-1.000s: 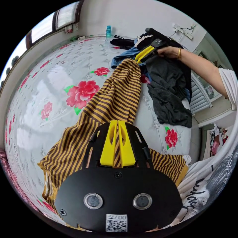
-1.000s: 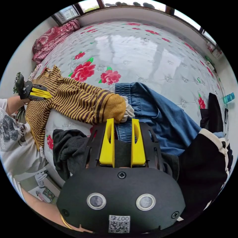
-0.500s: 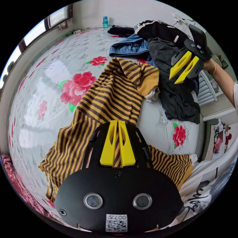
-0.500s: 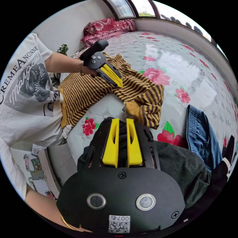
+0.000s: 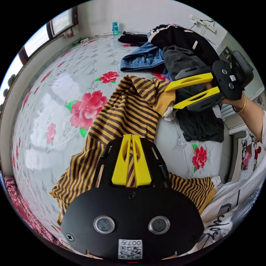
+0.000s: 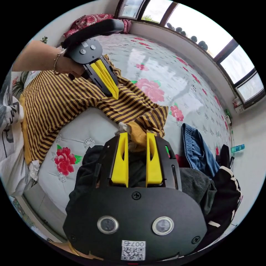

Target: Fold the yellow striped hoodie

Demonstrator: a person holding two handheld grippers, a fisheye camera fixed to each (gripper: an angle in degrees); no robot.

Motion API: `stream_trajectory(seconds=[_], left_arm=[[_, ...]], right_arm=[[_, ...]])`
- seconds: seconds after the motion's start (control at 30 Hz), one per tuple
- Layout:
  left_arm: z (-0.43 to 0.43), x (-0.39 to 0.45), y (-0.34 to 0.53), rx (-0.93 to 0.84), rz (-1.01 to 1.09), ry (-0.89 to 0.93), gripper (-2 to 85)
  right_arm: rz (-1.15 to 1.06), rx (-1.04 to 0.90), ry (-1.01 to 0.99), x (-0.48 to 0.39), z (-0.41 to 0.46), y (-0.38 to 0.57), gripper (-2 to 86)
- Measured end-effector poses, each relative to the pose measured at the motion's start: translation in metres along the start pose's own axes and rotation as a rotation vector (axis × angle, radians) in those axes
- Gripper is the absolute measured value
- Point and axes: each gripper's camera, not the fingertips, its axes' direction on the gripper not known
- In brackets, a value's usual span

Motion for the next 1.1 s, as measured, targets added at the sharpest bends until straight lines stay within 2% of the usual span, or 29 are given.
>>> stream_trajectory(seconds=[0.1, 0.23, 0.3, 0.5, 0.6, 0.7, 0.93, 1.1], left_arm=[[0.009, 0.001, -0.005, -0.032, 0.025, -0.038, -0.9], [0.021, 0.001, -0.008, -0.068, 0.037, -0.056, -0.9], [0.022, 0.0, -0.008, -0.063, 0.032, -0.051, -0.9], [0.026, -0.001, -0.015, -0.066, 0.023, -0.041, -1.0], [0.026, -0.001, -0.016, -0.066, 0.027, -0.043, -1.0], [0.026, -0.002, -0.017, -0.064, 0.023, -0.041, -1.0], [0.025, -0.001, -0.022, -0.074, 0.024, -0.043, -1.0], [0.023, 0.0, -0.025, -0.075, 0.026, -0.044, -1.0]], right_arm=[[0.008, -0.052, 0.116, -0.001, 0.011, -0.01, 2.8], [0.123, -0.112, 0.308, 0.053, -0.001, -0.002, 0.7], [0.148, -0.143, 0.331, 0.083, -0.004, 0.004, 0.5], [0.393, -0.172, 0.176, 0.18, -0.006, 0.038, 0.2], [0.473, -0.02, -0.017, 0.199, -0.029, 0.056, 0.7], [0.441, -0.026, -0.154, 0.199, -0.023, 0.061, 2.1], [0.162, -0.258, -0.115, 0.186, 0.019, 0.041, 3.6], [0.038, -0.197, -0.14, 0.185, 0.011, 0.031, 1.4]])
